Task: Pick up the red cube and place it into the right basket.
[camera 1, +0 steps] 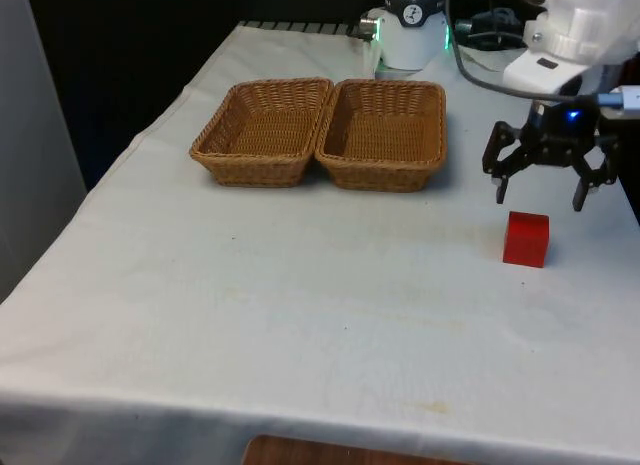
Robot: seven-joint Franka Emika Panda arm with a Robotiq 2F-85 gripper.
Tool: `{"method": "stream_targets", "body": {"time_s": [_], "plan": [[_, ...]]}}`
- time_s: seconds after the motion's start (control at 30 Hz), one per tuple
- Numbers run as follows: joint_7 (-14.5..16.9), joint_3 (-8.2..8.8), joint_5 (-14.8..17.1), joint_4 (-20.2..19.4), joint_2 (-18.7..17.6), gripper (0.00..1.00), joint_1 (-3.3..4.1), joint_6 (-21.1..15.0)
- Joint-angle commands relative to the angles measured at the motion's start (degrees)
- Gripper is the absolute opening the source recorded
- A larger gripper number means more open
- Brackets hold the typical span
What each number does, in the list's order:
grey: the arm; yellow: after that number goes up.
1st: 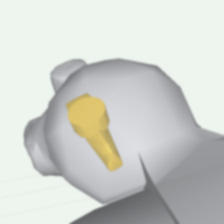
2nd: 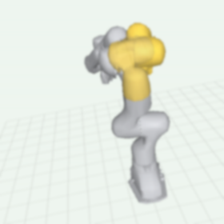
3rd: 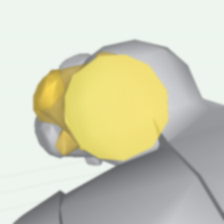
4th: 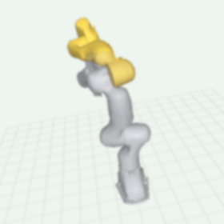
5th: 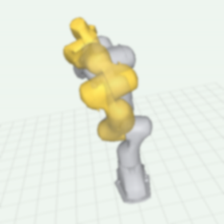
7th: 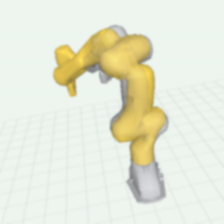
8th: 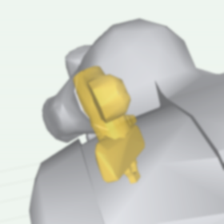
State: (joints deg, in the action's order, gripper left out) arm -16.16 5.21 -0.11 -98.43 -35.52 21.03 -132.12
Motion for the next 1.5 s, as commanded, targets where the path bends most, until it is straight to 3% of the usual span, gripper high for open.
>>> {"method": "stream_targets", "body": {"time_s": [0.0, 0.03, 0.23, 0.27, 0.3, 0.4, 0.5, 0.53, 0.57, 0.8, 0.83, 0.87, 0.9, 1.1, 1.13, 1.17, 1.23, 1.33, 1.37, 1.4, 1.43, 1.47], "plan": [[0.17, 0.0, 0.11, -0.4, 0.11, 1.0, -0.11, -0.57], [0.74, -0.4, 0.8, -1.2, 0.17, 1.0, -0.57, -2.06], [0.8, -0.52, 0.86, -0.63, -0.92, 1.0, -0.74, -2.58], [0.29, -0.06, 0.17, -1.03, -0.46, 1.0, -0.29, -2.23], [0.8, -0.52, 0.86, -0.46, -1.2, 1.0, -0.8, -2.69], [0.8, -0.52, 0.97, 0.17, -2.06, 1.0, -0.86, -2.86], [1.55, -0.57, 1.43, 0.63, -3.04, 1.0, -1.55, -3.44], [0.86, 0.0, 0.8, 0.57, -2.86, 1.0, -0.92, -2.98], [1.83, -0.57, 1.72, 0.63, -3.21, 1.0, -1.66, -3.61], [3.9, -0.4, 3.55, 0.74, -4.64, 1.0, -2.46, -4.87], [3.15, 0.17, 2.81, 0.63, -4.13, 1.0, -1.83, -4.07], [4.13, -0.4, 3.78, 0.86, -4.87, 1.0, -2.58, -5.04], [4.41, -0.4, 4.01, 0.92, -5.16, 1.0, -2.69, -5.21], [4.87, -0.23, 4.93, 1.26, -6.3, 1.0, -2.64, -6.25], [4.58, 0.17, 4.47, 1.03, -6.07, 1.0, -2.35, -6.02], [4.81, -0.23, 4.93, 1.26, -6.36, 0.99, -2.58, -6.36], [4.76, -0.23, 4.93, 1.26, -6.42, 0.83, -2.58, -6.42], [4.7, -0.17, 4.93, 1.26, -6.47, 0.51, -2.58, -6.47], [4.7, -0.17, 4.87, 1.26, -6.53, 0.39, -2.58, -6.47], [4.64, -0.17, 4.87, 1.26, -6.53, 0.18, -2.58, -6.53], [4.47, 0.11, 4.47, 1.03, -6.3, 0.07, -2.35, -6.19], [4.64, -0.17, 4.87, 1.26, -6.53, 0.07, -2.58, -6.53]]}}
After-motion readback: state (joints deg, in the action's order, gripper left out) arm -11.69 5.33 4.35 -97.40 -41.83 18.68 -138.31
